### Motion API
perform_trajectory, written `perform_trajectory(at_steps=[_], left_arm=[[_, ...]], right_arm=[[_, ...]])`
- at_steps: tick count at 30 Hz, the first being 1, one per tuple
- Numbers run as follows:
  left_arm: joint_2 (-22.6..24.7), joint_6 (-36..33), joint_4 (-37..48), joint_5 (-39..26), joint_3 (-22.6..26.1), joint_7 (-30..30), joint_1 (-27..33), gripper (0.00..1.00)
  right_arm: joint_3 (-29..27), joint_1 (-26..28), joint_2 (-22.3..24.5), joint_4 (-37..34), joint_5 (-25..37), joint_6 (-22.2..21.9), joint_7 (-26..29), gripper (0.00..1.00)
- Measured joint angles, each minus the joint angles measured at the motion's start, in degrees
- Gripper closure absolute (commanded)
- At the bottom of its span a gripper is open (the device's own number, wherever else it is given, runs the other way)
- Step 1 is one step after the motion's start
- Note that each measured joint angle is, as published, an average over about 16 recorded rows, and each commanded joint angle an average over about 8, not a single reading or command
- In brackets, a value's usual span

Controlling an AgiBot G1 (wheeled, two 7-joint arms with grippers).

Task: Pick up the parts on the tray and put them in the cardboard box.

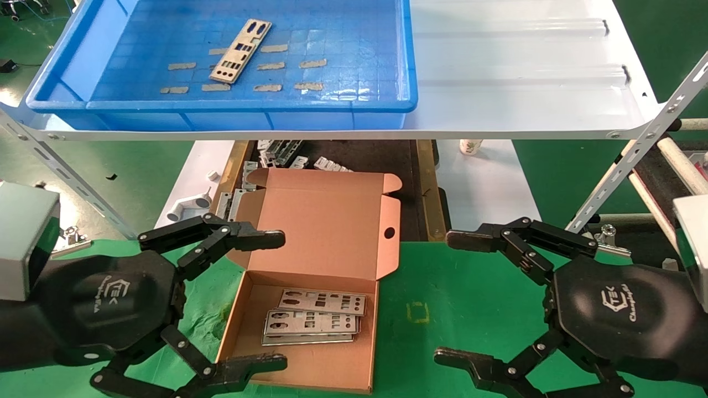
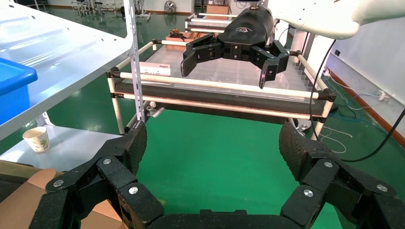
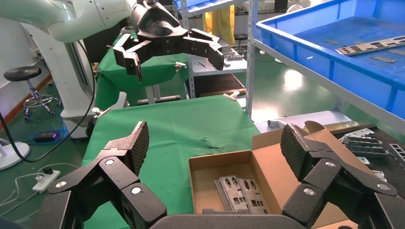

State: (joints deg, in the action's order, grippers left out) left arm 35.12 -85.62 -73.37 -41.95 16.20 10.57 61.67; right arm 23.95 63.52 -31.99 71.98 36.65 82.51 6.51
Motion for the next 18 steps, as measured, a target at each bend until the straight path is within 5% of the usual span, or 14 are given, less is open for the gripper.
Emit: perform_trajectory(at_steps=[18], left_arm=[[0.0, 0.0, 0.0, 0.0, 0.0, 0.0, 0.0, 0.00]], right_arm=[[0.0, 0.0, 0.0, 0.0, 0.0, 0.0, 0.0, 0.00]])
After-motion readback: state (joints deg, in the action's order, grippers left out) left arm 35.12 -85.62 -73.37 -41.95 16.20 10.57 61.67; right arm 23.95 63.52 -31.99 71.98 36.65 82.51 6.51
